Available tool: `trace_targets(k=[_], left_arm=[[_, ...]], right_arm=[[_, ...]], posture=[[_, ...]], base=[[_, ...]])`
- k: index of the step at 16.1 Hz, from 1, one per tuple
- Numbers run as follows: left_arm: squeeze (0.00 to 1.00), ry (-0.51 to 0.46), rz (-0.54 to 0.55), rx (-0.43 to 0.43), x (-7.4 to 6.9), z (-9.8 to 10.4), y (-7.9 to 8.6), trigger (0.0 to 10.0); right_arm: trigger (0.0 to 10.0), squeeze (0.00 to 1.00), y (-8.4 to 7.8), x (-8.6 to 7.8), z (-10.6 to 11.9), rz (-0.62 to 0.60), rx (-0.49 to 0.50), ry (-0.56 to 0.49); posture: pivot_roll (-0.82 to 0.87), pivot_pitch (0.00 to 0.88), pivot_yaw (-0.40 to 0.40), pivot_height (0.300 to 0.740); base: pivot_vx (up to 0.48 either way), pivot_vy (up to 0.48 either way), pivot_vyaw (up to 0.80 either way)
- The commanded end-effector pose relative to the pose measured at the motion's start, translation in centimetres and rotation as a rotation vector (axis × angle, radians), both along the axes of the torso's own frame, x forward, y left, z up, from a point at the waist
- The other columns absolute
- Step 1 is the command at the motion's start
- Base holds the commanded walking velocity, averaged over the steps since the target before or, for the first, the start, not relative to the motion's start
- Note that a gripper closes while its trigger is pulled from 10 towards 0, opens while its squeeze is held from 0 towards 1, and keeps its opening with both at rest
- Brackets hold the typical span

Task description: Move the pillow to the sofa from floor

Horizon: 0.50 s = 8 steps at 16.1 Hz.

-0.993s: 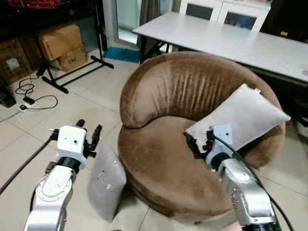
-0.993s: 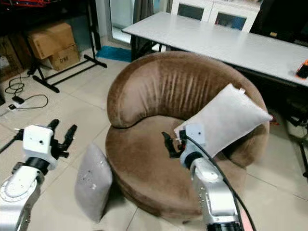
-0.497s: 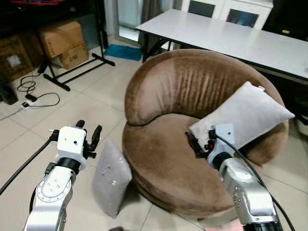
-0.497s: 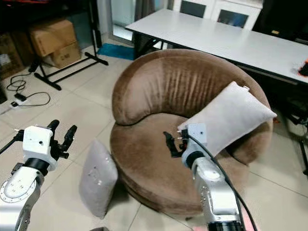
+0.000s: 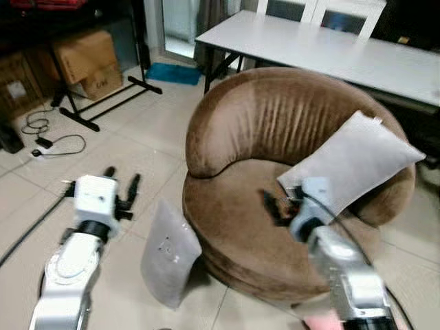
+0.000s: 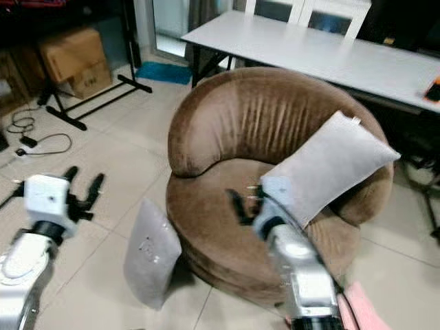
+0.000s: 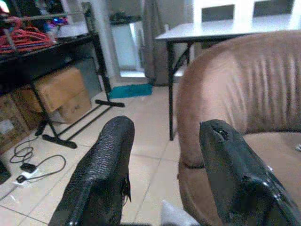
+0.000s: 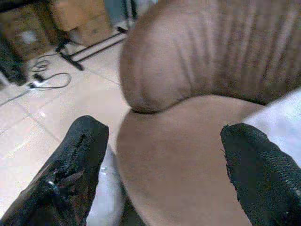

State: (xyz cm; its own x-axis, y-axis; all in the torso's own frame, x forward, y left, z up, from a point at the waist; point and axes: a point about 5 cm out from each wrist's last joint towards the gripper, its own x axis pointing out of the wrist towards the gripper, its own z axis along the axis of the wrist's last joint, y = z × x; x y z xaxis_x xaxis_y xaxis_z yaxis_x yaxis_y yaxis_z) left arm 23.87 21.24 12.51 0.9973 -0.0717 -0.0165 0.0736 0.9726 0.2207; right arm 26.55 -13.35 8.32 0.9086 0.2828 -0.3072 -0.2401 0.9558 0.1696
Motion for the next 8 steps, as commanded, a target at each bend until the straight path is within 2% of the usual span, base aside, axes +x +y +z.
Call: trace_targets(k=[1, 3, 8], left_arm=[[0.0, 0.007, -0.025, -0.007, 0.1, -0.1, -0.6, 10.0], [0.0, 0.0, -0.048, -0.005, 0.1, 0.1, -0.7, 10.0], [0.0, 0.008, -0.059, -0.008, -0.2, 0.2, -0.3, 10.0]], right_arm=[[10.0, 0.0, -0.8, 0.1, 0.3, -0.003, -0.016, -0.007], [10.0, 0.0, 0.0, -0.1, 0.6, 0.072, -0.006, -0.021], [10.0, 0.0, 0.6, -0.5, 0.5, 0.136, 0.003, -0.015]], posture=[[0.02, 0.0, -0.04, 0.74], [0.03, 0.0, -0.039, 0.74], [0.03, 0.0, -0.034, 0.74]], base=[[0.0, 0.0, 0.0], [0.0, 0.0, 0.63], [0.322, 0.0, 0.8]])
